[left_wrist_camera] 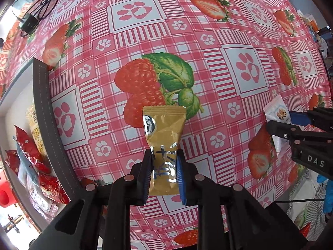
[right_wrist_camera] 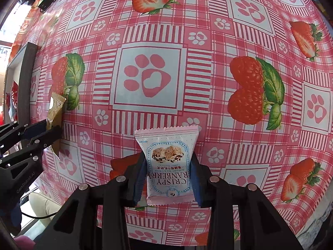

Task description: Organize snacks

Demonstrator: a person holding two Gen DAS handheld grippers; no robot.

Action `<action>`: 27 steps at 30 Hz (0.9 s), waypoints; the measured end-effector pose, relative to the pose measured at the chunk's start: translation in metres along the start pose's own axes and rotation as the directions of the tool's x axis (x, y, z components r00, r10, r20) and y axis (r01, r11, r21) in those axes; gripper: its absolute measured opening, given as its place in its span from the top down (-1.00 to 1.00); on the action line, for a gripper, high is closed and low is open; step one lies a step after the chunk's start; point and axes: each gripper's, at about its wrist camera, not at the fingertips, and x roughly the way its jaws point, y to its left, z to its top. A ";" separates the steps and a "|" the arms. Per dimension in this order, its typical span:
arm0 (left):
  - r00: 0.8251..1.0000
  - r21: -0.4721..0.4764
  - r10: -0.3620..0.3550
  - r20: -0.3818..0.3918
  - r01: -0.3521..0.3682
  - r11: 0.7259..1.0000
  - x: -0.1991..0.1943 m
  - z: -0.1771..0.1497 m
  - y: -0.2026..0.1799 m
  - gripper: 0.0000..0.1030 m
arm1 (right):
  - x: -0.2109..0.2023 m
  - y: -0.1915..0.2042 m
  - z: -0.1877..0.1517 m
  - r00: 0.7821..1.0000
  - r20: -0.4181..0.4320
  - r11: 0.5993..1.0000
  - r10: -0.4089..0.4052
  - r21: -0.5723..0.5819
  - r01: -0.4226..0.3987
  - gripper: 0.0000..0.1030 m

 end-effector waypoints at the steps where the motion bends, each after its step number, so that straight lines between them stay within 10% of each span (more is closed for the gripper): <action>1: 1.000 -0.002 -0.005 0.009 0.005 1.000 -0.004 -0.001 0.001 0.53 | -0.002 0.000 -0.002 1.000 0.001 1.000 0.007 -0.001 -0.007 0.23; 27: 0.977 -0.296 -0.006 0.213 0.070 0.953 -0.087 -0.051 0.122 0.53 | -0.061 0.141 0.041 0.992 0.064 0.959 0.112 -0.268 -0.091 0.23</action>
